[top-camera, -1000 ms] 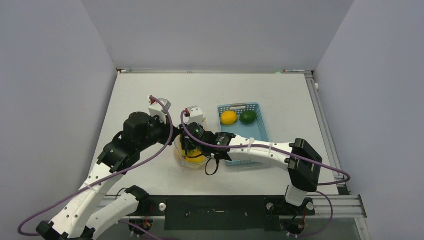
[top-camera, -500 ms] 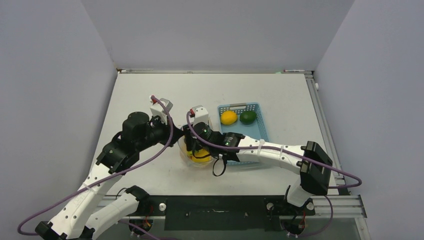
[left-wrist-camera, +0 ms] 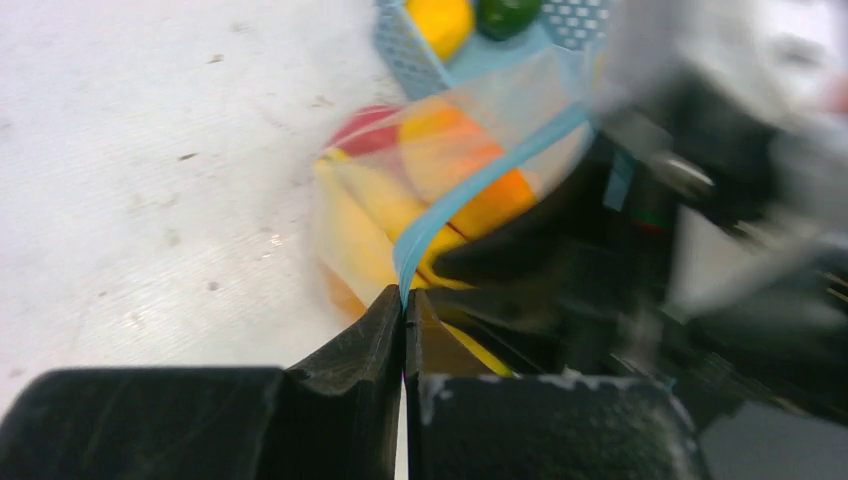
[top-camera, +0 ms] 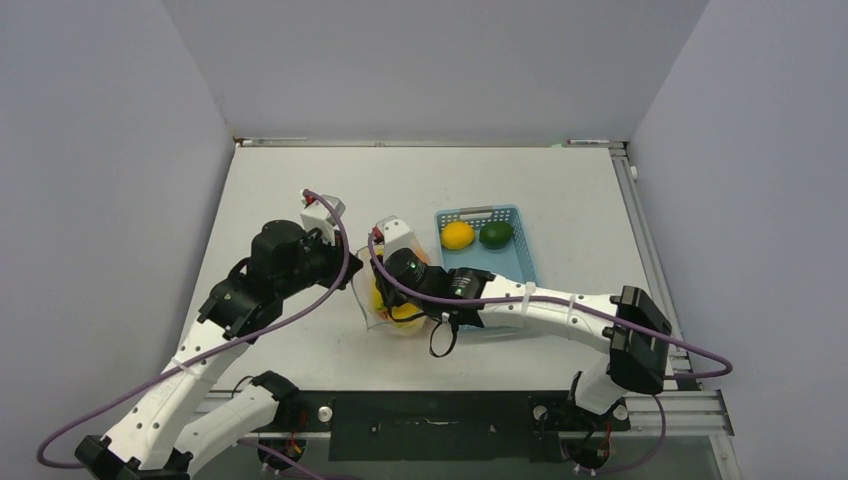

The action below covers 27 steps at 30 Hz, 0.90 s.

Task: Place the food in the zip-top bag and seal the zipper
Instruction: Place the fake fruit in the zipper food storage bag.

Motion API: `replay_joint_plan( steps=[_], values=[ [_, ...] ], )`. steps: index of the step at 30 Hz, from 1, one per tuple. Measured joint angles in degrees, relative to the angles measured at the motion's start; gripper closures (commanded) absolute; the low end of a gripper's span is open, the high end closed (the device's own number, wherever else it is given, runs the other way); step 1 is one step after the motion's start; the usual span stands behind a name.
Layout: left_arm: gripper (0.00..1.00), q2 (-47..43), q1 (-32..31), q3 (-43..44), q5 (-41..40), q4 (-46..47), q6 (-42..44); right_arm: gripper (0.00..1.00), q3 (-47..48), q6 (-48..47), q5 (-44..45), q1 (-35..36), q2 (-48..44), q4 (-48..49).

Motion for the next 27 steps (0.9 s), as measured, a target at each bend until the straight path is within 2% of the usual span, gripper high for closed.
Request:
replay_joint_plan(
  steps=[2, 3, 16, 21, 27],
  values=[
    [1.00, 0.81, 1.03, -0.17, -3.32, -0.04, 0.39, 0.94, -0.44, -0.57, -0.96, 1.25, -1.44, 0.15],
    [1.00, 1.42, 1.29, -0.33, -4.42, -0.07, 0.46, 0.95, -0.59, -0.70, -1.25, 1.81, -2.27, 0.28],
    [1.00, 2.27, 1.40, -0.98, -8.28, -0.50, 1.05, 0.95, -1.25, -0.70, -3.13, 2.97, -4.70, 2.19],
    [1.00, 2.25, 1.40, -0.98, -8.59, -0.50, 1.07, 0.91, -1.38, -0.70, -3.08, 2.97, -6.95, 2.12],
    [1.00, 1.75, 1.40, -0.98, -9.09, -0.57, 1.05, 0.79, -1.38, -0.85, -1.92, 2.97, -12.11, 2.14]
  ],
)
